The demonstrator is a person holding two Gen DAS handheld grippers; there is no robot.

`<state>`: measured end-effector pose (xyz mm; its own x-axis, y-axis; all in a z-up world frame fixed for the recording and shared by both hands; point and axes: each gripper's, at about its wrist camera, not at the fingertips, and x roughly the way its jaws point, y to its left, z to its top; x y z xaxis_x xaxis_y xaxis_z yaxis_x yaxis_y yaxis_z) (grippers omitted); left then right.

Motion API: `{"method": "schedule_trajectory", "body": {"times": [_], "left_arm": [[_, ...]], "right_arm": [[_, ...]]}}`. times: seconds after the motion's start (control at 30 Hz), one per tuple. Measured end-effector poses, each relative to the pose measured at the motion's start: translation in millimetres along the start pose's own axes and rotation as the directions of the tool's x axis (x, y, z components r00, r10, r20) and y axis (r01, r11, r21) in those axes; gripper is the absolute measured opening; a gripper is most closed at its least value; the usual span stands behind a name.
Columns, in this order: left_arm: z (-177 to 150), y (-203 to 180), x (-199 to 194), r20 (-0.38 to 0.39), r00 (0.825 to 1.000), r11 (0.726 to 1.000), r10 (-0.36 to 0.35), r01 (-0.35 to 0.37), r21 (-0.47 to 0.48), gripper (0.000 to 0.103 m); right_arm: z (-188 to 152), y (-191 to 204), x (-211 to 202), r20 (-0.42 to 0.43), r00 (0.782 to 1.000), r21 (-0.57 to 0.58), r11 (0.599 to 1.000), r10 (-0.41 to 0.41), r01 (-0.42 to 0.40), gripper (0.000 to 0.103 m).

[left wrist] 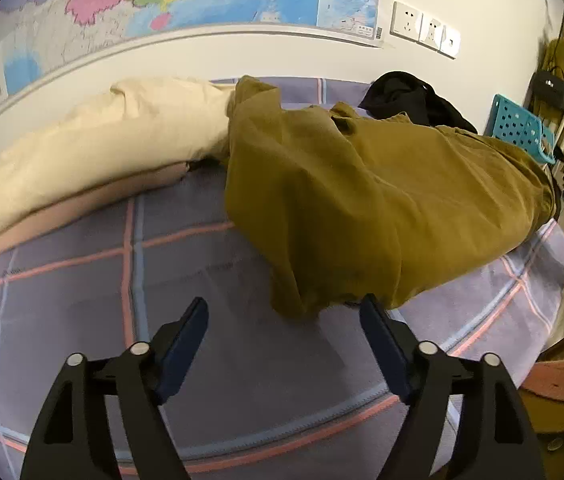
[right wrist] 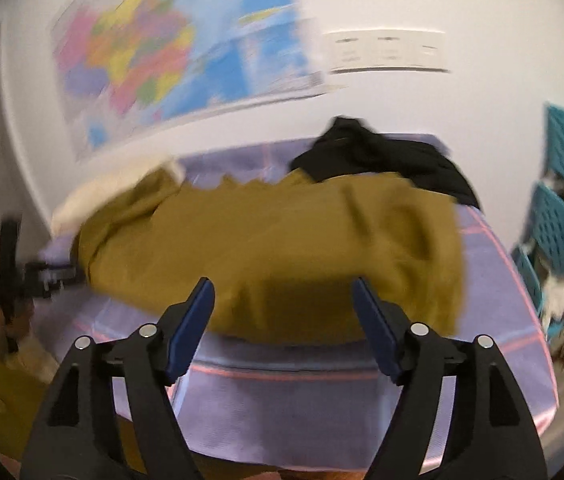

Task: Fold large clothes
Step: 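Open the right tool and withdraw both tools from the folded shirt, then grasp the olive shirt bundle with both tools from its sides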

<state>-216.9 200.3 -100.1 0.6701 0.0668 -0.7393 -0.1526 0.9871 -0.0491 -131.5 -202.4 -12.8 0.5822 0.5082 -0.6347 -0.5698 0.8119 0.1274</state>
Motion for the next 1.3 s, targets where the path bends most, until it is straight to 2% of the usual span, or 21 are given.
{"method": "schedule_trajectory", "body": {"times": [0.03, 0.13, 0.23, 0.33, 0.4, 0.47, 0.57, 0.7, 0.73, 0.8, 0.83, 0.87, 0.9, 0.97, 1.1, 1.2, 1.3], "left_arm": [[-0.7, 1.0, 0.1, -0.001, 1.000, 1.000, -0.004, 0.004, -0.012, 0.080], [-0.6, 3.7, 2.0, -0.009, 1.000, 0.998, -0.023, 0.023, -0.060, 0.096], [-1.4, 4.1, 8.2, -0.056, 0.997, 0.995, -0.054, 0.048, -0.092, 0.096], [-5.3, 1.8, 11.9, -0.079, 0.993, 0.991, -0.087, 0.078, -0.107, 0.096], [-7.6, 1.3, 12.6, -0.080, 0.987, 0.984, -0.137, 0.127, -0.127, 0.096], [-10.1, 2.2, 10.6, -0.059, 0.979, 0.970, -0.194, 0.183, -0.163, 0.096], [-11.9, -2.2, 9.0, -0.048, 0.979, 0.967, -0.198, 0.187, -0.171, 0.096], [-15.0, -14.5, 7.9, -0.067, 0.968, 0.965, -0.240, 0.230, -0.129, 0.096], [-15.5, -18.2, 7.7, -0.070, 0.958, 0.954, -0.279, 0.269, -0.129, 0.096], [-14.3, -21.9, 9.1, -0.074, 0.947, 0.944, -0.311, 0.300, -0.135, 0.096], [-13.1, -25.1, 10.7, -0.078, 0.941, 0.939, -0.329, 0.317, -0.137, 0.096], [-12.1, -26.1, 11.9, -0.080, 0.936, 0.933, -0.343, 0.330, -0.143, 0.096], [-9.8, -26.9, 14.2, -0.081, 0.929, 0.926, -0.361, 0.346, -0.154, 0.096], [-4.7, -25.0, 19.0, -0.076, 0.910, 0.902, -0.408, 0.390, -0.185, 0.096], [7.5, -14.3, 31.0, -0.040, 0.883, 0.852, -0.468, 0.439, -0.284, 0.096], [16.0, 5.2, 41.5, 0.042, 0.861, 0.772, -0.506, 0.474, -0.423, 0.096], [20.2, 18.5, 47.5, 0.084, 0.841, 0.708, -0.535, 0.500, -0.499, 0.096]], "right_arm": [[-0.7, 10.1, 8.0, -0.019, 1.000, -0.033, 0.999, 0.012, -0.013, 0.075], [-4.1, 32.4, 28.6, -0.059, 0.996, -0.080, 0.994, 0.069, -0.074, 0.075], [-10.1, 50.2, 42.7, -0.088, 0.994, -0.129, 0.988, 0.071, -0.082, 0.075], [-15.8, 64.9, 50.8, -0.096, 0.995, -0.200, 0.978, 0.037, -0.055, 0.084], [-17.8, 76.6, 56.4, -0.088, 0.996, -0.265, 0.964, -0.005, -0.018, 0.084], [-18.6, 88.6, 60.8, -0.084, 0.996, -0.312, 0.950, 0.002, -0.028, 0.085], [-21.4, 107.8, 66.7, -0.065, 0.998, -0.398, 0.917, -0.008, -0.019, 0.085], [-29.4, 137.4, 83.0, -0.031, 0.999, -0.541, 0.841, -0.042, 0.019, 0.085], [-31.8, 143.4, 88.8, -0.024, 0.998, -0.576, 0.817, -0.051, 0.028, 0.084], [-35.4, 151.9, 102.6, -0.010, 0.995, -0.633, 0.771, -0.096, 0.068, 0.067], [-36.6, 155.2, 109.2, -0.001, 0.992, -0.660, 0.746, -0.128, 0.095, 0.063], [-35.1, 156.4, 112.1, 0.000, 0.992, -0.669, 0.737, -0.125, 0.093, 0.054], [-31.9, 155.0, 112.3, -0.001, 0.993, -0.661, 0.746, -0.114, 0.085, 0.041], [-12.9, 143.8, 109.5, -0.036, 0.998, -0.576, 0.817, -0.053, 0.022, 0.032], [9.7, 130.5, 102.4, -0.050, 0.999, -0.449, 0.893, 0.015, -0.036, 0.029], [15.6, 124.0, 101.3, -0.070, 0.996, -0.369, 0.926, 0.057, -0.079, 0.028], [12.9, 119.5, 101.7, -0.094, 0.991, -0.315, 0.942, 0.093, -0.118, 0.029]]}}
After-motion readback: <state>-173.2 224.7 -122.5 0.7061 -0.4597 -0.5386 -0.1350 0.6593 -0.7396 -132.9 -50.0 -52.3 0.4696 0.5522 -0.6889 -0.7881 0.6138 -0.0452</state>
